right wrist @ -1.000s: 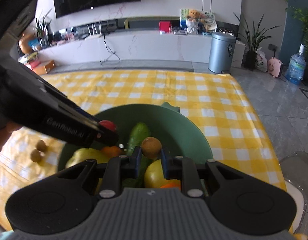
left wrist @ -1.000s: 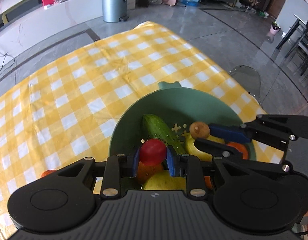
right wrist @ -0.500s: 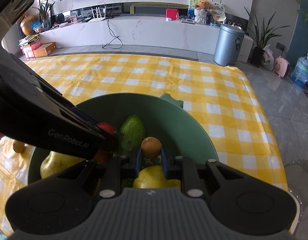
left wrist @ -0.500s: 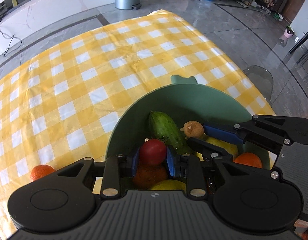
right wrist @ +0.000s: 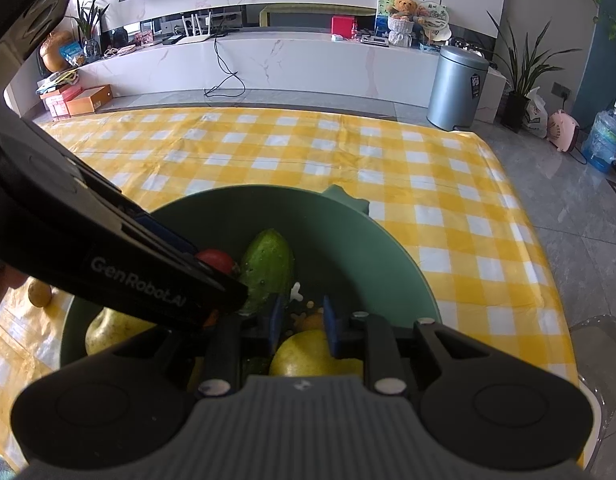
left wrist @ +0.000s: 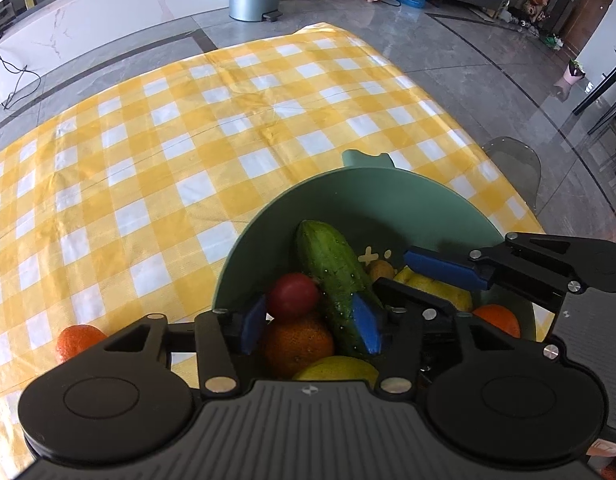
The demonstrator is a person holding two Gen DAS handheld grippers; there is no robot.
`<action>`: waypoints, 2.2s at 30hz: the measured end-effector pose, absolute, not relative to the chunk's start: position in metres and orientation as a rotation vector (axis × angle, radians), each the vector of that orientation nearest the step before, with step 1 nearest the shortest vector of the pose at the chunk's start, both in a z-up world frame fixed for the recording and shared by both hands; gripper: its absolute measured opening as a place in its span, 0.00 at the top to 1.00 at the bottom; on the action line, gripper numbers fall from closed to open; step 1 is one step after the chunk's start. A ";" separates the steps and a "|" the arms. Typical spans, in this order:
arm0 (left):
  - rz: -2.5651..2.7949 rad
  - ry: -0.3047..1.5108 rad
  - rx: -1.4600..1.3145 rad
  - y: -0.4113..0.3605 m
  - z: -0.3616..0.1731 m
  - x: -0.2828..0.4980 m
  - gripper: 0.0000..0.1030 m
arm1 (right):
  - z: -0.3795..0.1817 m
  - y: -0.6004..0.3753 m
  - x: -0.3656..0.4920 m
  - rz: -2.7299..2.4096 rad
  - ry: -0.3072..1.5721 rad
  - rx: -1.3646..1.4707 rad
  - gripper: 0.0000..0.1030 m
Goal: Organize fruits
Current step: 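Carry the tomato and brown fruit into the green bowl and open both tools, then withdraw both tools from the bowl toward the small brown fruits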
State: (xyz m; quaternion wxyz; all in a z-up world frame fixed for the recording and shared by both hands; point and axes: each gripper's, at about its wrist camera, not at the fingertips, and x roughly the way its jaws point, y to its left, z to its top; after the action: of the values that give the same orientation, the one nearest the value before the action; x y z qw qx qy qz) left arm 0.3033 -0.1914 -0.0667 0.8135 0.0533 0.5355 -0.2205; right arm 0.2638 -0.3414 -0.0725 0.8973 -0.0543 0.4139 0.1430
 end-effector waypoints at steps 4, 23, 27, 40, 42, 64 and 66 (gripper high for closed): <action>-0.472 1.128 0.095 -0.187 -0.059 0.298 0.42 | -0.065 -0.340 0.258 0.292 0.846 -0.111 0.76; -0.344 0.834 0.149 -0.139 0.032 0.191 0.38 | -0.007 -0.312 0.160 0.214 0.663 0.078 0.59; -0.291 0.798 0.139 -0.123 0.041 0.164 0.38 | -0.002 -0.295 0.137 0.224 0.643 0.110 0.54; -0.237 0.723 0.088 -0.062 0.021 0.116 0.37 | -0.024 -0.247 0.095 0.246 0.655 0.107 0.49; -0.240 0.722 0.075 -0.051 0.014 0.115 0.37 | -0.028 -0.239 0.094 0.254 0.659 0.095 0.50; -0.223 0.749 -0.081 0.022 -0.050 0.149 0.38 | -0.067 -0.169 0.146 0.281 0.731 -0.085 0.50; -0.220 0.755 -0.103 0.028 -0.056 0.152 0.40 | -0.072 -0.165 0.153 0.278 0.743 -0.096 0.50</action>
State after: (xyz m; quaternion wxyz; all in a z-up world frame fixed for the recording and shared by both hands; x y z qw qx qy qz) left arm 0.1520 0.0275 -0.0562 0.9224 -0.0502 0.3677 -0.1069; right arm 0.1534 -0.1648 -0.0725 0.9212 -0.0470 0.3617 0.1354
